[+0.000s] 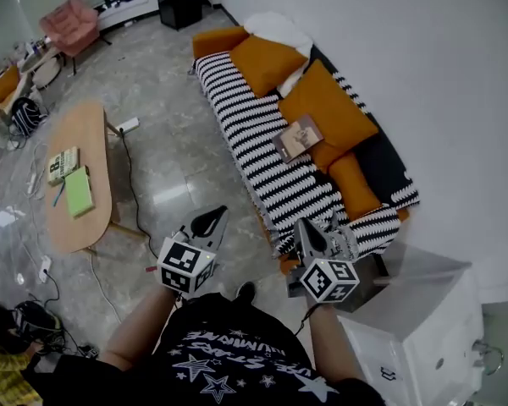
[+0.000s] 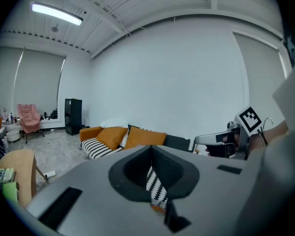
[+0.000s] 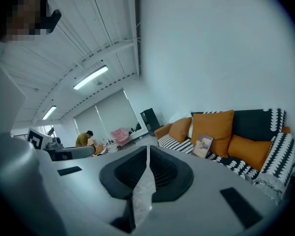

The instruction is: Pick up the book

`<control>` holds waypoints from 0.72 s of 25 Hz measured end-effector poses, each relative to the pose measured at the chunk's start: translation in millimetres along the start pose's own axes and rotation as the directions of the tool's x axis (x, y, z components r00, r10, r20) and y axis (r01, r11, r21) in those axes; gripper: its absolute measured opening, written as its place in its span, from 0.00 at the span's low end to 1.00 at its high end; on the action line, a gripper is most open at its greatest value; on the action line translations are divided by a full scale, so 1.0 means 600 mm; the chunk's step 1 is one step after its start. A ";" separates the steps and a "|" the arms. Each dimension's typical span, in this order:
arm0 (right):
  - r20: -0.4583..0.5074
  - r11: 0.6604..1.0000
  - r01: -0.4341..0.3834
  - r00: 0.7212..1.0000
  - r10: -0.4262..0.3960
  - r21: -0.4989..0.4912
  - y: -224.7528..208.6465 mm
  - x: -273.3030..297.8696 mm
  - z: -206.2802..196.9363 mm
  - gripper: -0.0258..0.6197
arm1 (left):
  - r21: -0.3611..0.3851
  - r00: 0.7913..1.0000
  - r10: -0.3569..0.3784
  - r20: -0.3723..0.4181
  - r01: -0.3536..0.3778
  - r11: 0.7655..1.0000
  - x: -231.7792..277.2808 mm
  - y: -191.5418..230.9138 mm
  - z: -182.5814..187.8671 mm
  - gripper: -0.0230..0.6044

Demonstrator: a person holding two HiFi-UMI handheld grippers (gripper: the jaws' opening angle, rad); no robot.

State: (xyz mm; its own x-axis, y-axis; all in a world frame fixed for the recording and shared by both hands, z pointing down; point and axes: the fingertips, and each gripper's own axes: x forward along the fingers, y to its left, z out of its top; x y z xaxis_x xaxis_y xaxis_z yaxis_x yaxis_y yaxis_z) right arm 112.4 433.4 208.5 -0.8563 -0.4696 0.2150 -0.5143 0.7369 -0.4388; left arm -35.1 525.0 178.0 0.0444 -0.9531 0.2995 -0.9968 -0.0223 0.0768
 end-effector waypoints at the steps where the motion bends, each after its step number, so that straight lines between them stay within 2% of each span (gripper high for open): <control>1: -0.005 1.000 -0.009 1.000 0.009 0.003 -0.006 0.006 0.001 0.09 | -0.004 1.000 0.009 0.000 -0.009 1.000 0.005 0.001 0.001 0.05; 11: -0.042 0.999 -0.010 0.999 0.011 0.041 -0.049 0.066 0.005 0.09 | -0.013 0.999 0.037 -0.023 -0.038 0.999 0.047 0.039 0.006 0.05; 18: -0.037 0.996 0.070 0.997 -0.068 0.056 -0.078 0.131 0.025 0.09 | -0.025 0.997 -0.051 -0.055 0.050 0.998 0.133 0.098 0.002 0.05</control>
State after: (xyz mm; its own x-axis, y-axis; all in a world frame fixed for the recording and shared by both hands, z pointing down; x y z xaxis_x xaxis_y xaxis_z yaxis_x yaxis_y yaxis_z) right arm 69.9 354.7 232.7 -0.8206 -0.5004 0.2761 -0.5694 0.6739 -0.4709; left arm -90.1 447.1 205.2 0.0989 -0.9327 0.3468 -0.9914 -0.0624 0.1150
